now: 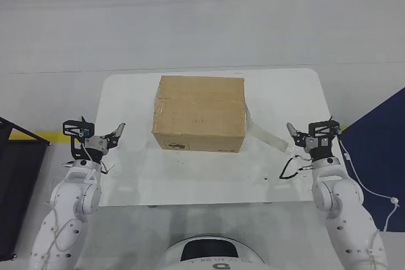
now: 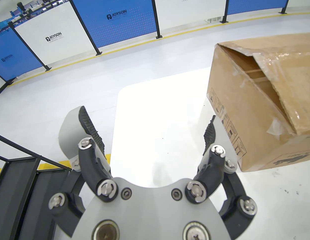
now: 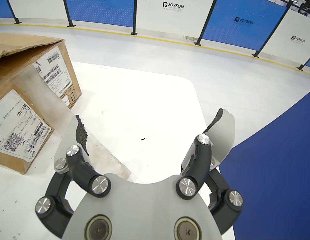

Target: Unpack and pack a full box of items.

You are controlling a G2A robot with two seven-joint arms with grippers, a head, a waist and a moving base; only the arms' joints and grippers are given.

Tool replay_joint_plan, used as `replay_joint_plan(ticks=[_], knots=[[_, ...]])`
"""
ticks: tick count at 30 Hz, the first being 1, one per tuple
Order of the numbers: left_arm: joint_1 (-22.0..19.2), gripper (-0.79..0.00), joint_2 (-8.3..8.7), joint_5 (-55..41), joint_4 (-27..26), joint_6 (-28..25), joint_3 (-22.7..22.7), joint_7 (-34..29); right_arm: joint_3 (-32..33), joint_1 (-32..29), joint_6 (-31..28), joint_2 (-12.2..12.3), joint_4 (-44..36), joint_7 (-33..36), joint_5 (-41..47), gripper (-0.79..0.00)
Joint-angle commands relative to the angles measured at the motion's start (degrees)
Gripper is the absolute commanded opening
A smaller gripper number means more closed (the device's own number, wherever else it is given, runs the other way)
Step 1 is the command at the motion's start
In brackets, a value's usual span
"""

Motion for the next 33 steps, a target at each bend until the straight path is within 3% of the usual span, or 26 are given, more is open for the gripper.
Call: replay_joint_plan(ticks=[1, 5, 14, 23, 30, 33], knots=[[0.00, -0.001, 0.00, 0.00, 0.00, 0.00, 0.00, 0.00, 0.00, 0.00, 0.00, 0.00, 0.00, 0.00, 0.00, -0.001], [0.00, 0.000, 0.00, 0.00, 0.00, 0.00, 0.00, 0.00, -0.26, 0.24, -0.39, -0.01, -0.11, 0.19, -0.14, 0.000], [0.00, 0.000, 0.00, 0.00, 0.00, 0.00, 0.00, 0.00, -8.10, 9.23, -10.23, -0.06, -0.49, 9.57, -6.95, 0.000], [0.00, 0.000, 0.00, 0.00, 0.00, 0.00, 0.00, 0.00, -14.68, 20.39, -14.39, -0.97, 5.64, 14.07, -6.09, 0.000], [0.00, 0.000, 0.00, 0.00, 0.00, 0.00, 0.00, 0.00, -15.68, 25.72, -22.72, -1.23, 11.79, 15.32, 1.63, 0.000], [0.00, 0.000, 0.00, 0.00, 0.00, 0.00, 0.00, 0.00, -15.23, 27.30, -20.23, -1.28, 13.88, 16.28, 0.87, 0.000]])
